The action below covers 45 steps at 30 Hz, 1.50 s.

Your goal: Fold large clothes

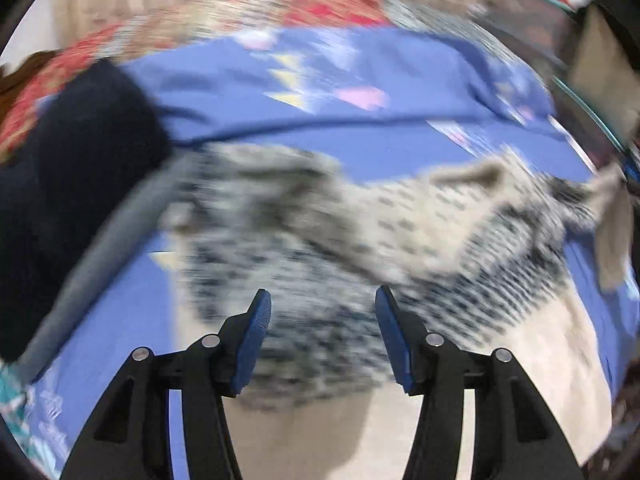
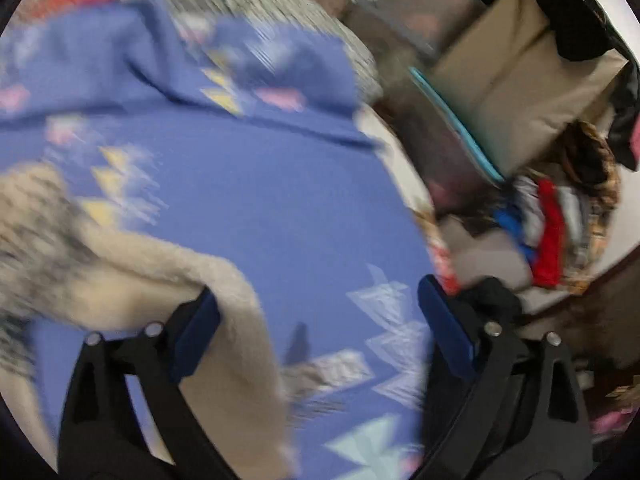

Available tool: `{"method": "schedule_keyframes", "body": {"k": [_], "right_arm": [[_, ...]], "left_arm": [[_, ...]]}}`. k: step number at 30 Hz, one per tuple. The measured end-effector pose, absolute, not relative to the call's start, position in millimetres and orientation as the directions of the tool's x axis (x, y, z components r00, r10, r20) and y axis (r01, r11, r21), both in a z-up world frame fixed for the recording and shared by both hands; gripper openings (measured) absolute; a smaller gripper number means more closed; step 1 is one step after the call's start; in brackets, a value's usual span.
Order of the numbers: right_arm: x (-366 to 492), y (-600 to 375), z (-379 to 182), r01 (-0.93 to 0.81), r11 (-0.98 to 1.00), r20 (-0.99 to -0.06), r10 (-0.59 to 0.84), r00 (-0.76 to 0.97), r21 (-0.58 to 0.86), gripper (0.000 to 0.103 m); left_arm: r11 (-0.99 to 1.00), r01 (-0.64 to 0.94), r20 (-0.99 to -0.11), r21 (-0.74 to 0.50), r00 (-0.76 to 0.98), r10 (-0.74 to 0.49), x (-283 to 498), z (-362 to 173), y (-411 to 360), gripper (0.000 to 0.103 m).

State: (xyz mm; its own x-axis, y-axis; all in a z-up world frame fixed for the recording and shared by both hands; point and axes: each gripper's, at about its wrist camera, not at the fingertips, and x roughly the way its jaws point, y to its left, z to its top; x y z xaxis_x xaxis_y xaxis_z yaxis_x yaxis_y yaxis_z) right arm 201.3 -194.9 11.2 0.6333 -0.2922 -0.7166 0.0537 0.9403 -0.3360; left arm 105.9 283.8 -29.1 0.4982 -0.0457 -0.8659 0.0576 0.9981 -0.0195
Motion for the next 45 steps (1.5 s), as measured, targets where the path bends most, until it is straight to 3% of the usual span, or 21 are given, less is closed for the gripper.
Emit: {"method": "schedule_keyframes", "body": {"k": [2,5,8,11,15,16,18,20,26,33,35,39,40,41,42,43,44,45], "right_arm": [[194,-144,16,-0.157,0.985,-0.754,0.052,0.655,-0.069,0.075],[205,-75,-2,-0.365,0.913,-0.782,0.359,0.51,0.181,0.053],[232,4,-54,-0.48,0.815,-0.852,0.473,0.225,0.326,0.049],[275,62,-101,-0.501,0.816,-0.902,0.407,0.143,0.288,0.049],[352,81,-80,-0.376,0.903,-0.849,0.357,0.39,0.208,0.051],[365,74,-68,-0.325,0.916,-0.834,0.362,0.418,0.235,0.052],[364,58,-46,-0.316,0.897,-0.794,0.425,0.434,0.307,0.053],[340,36,-24,-0.348,0.882,-0.755,0.457,0.471,0.317,0.06],[214,-107,4,-0.278,0.884,-0.663,0.466,0.586,0.376,0.075],[85,-245,-38,0.138,0.881,-0.686,0.246,0.685,0.453,0.079],[67,-254,-51,0.187,0.91,-0.728,0.158,0.667,0.369,0.088],[92,-245,-81,0.18,0.961,-0.816,0.069,0.574,0.209,0.087],[94,-251,-85,0.18,0.957,-0.82,0.09,0.566,0.229,0.084],[105,-256,-94,0.167,0.933,-0.815,0.18,0.55,0.319,0.066],[111,-262,-99,0.176,0.917,-0.817,0.217,0.534,0.358,0.029],[119,-268,-100,0.203,0.912,-0.829,0.21,0.518,0.358,0.011],[123,-278,-95,0.231,0.916,-0.836,0.169,0.523,0.329,0.003],[125,-287,-85,0.261,0.926,-0.839,0.095,0.536,0.272,0.003]], "left_arm": [[0.991,0.134,-0.894,0.001,0.444,-0.059,118,-52,260,0.074],[0.975,0.222,-0.924,-0.03,0.367,-0.112,136,-77,234,0.074],[0.964,0.265,-0.938,-0.017,0.331,-0.107,163,-93,213,0.074],[0.976,0.216,-0.931,0.034,0.361,-0.047,216,-98,209,0.074],[0.984,-0.098,-0.856,0.152,0.485,0.18,297,-67,251,0.074],[0.974,-0.179,-0.846,0.14,0.489,0.211,307,-57,268,0.074],[0.965,-0.263,-0.847,0.015,0.509,0.152,308,-33,300,0.074],[0.966,-0.251,-0.815,-0.061,0.571,0.097,287,-8,316,0.074],[0.975,-0.202,-0.756,-0.094,0.651,0.062,168,10,354,0.079],[0.968,-0.251,-0.884,-0.007,0.454,0.111,32,-57,373,0.079],[0.965,-0.258,-0.91,-0.035,0.407,0.076,4,-65,376,0.079],[0.955,-0.285,-0.943,-0.084,0.333,0.017,-35,-75,376,0.079],[0.954,-0.291,-0.944,-0.076,0.328,0.025,-41,-75,375,0.079],[0.953,-0.292,-0.946,-0.078,0.323,0.022,-49,-74,373,0.079],[0.953,-0.293,-0.946,-0.082,0.322,0.017,-56,-73,371,0.079],[0.952,-0.293,-0.947,-0.086,0.321,0.014,-62,-72,369,0.079],[0.954,-0.29,-0.947,-0.083,0.321,0.015,-68,-69,366,0.079],[0.955,-0.287,-0.946,-0.075,0.322,0.023,-72,-66,363,0.079]]}}
